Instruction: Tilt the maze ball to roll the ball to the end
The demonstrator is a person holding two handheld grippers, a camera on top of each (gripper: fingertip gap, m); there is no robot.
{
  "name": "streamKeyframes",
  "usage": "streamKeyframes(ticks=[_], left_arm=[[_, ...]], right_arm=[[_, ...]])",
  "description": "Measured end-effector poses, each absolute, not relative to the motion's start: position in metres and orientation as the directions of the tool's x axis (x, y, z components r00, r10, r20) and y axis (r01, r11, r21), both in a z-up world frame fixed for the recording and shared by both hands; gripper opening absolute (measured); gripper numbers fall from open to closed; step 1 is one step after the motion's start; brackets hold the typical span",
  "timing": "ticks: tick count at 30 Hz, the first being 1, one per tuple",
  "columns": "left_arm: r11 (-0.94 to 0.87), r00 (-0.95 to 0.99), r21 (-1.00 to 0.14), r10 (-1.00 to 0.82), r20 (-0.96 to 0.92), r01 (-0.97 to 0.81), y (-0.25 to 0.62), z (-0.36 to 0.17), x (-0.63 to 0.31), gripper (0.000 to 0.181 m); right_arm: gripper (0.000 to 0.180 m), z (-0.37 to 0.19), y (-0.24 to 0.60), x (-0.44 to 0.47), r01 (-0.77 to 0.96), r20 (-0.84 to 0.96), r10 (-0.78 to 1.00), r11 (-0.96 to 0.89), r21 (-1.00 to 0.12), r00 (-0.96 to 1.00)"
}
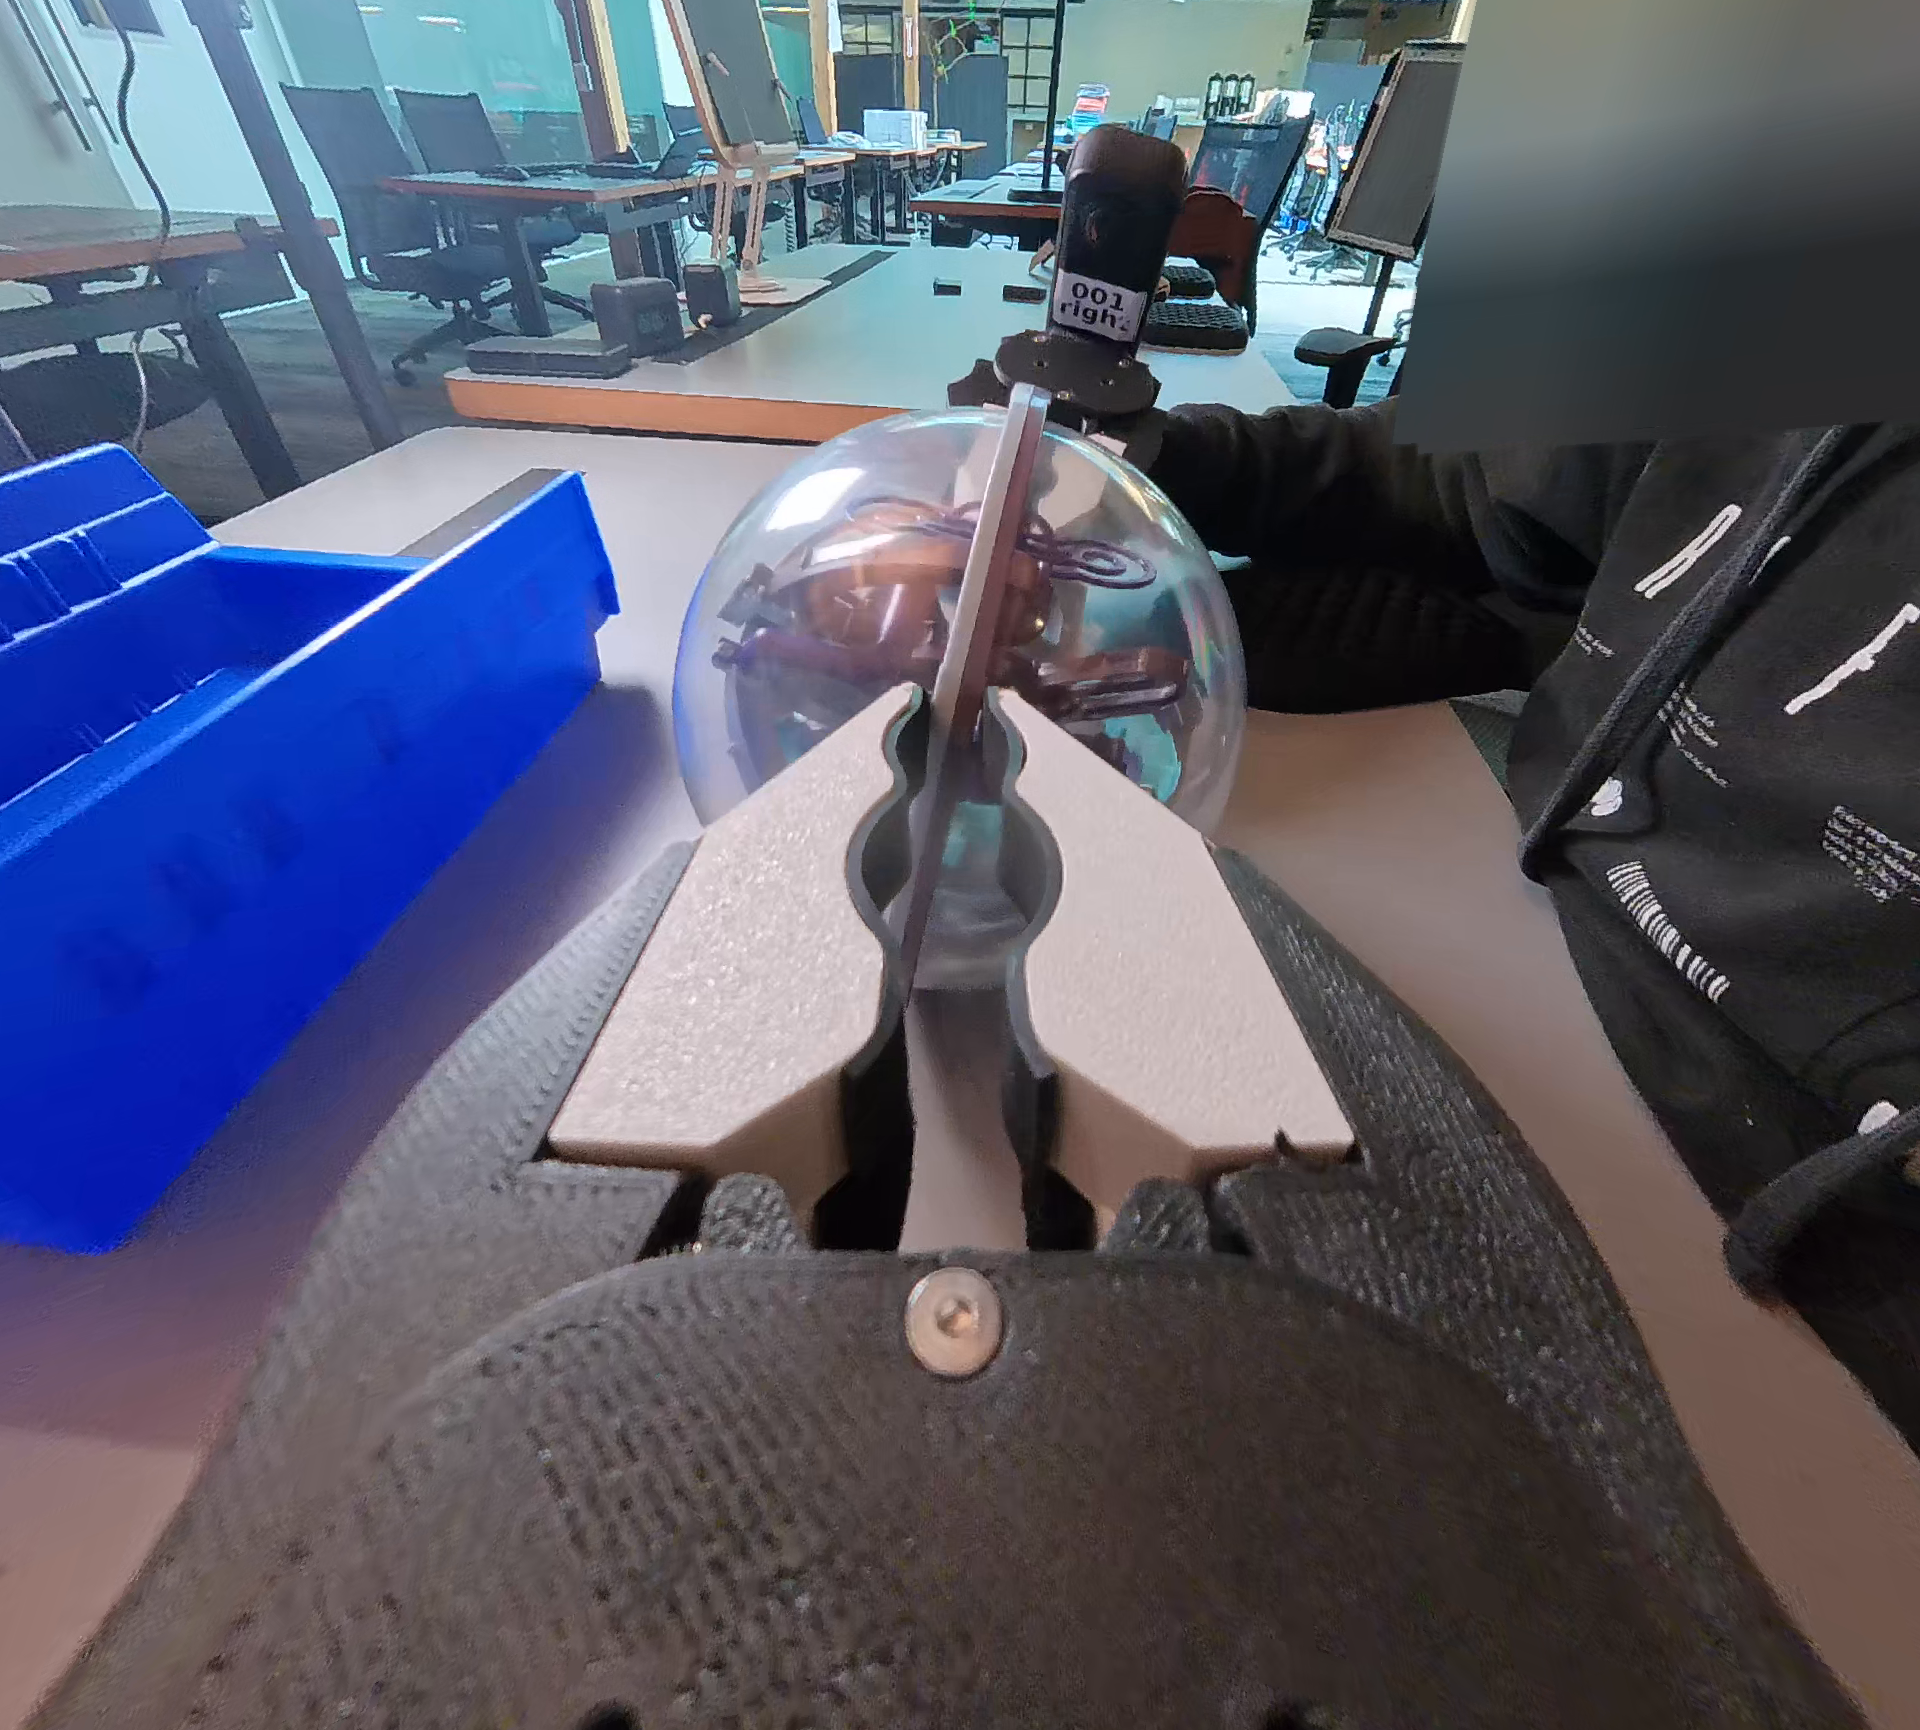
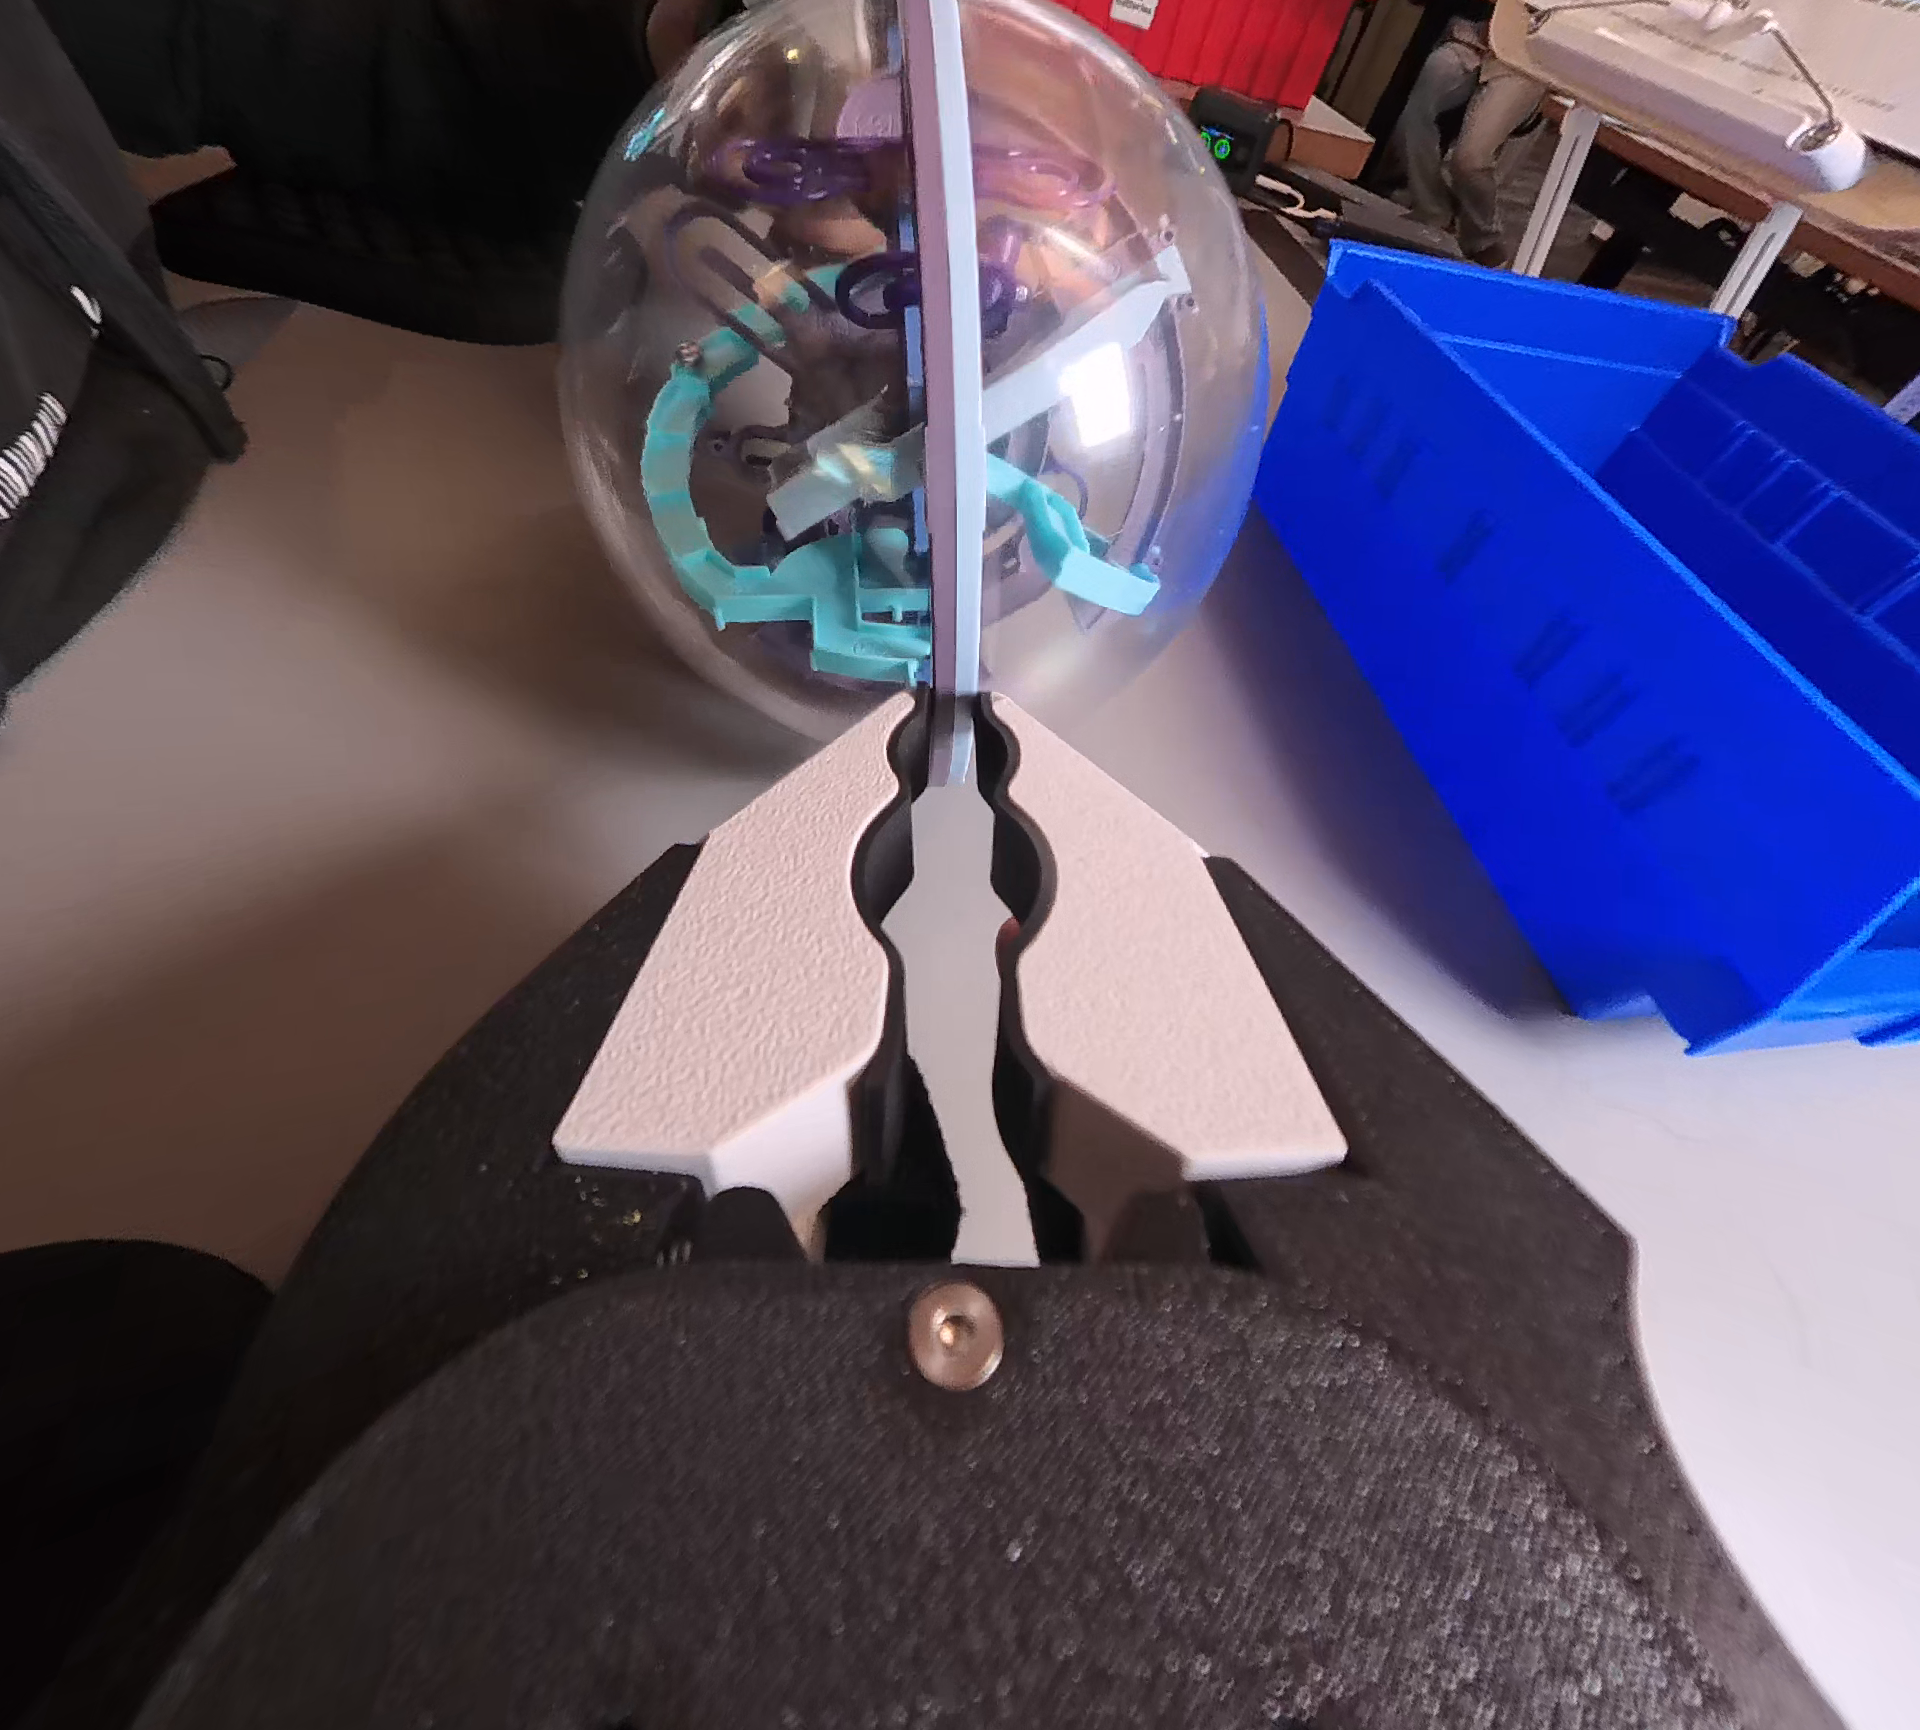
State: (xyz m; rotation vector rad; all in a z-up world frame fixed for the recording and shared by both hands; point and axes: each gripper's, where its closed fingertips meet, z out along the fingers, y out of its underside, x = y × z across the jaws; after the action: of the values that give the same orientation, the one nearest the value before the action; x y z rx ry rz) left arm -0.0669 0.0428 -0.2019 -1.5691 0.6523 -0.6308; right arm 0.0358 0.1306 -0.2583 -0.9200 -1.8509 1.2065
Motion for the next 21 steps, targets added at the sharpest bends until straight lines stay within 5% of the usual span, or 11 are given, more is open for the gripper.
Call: streamKeyframes(ticks=[21], left_arm=[[-0.19, 0.66, -0.977, -0.722, 0.208, 0.1, 0.08, -0.194, -0.088, 0.009]], right_arm=[[0.005, -0.264, 0.13, 0.031, 0.216, 0.042, 0.882, 0.161, -0.963, -0.469]])
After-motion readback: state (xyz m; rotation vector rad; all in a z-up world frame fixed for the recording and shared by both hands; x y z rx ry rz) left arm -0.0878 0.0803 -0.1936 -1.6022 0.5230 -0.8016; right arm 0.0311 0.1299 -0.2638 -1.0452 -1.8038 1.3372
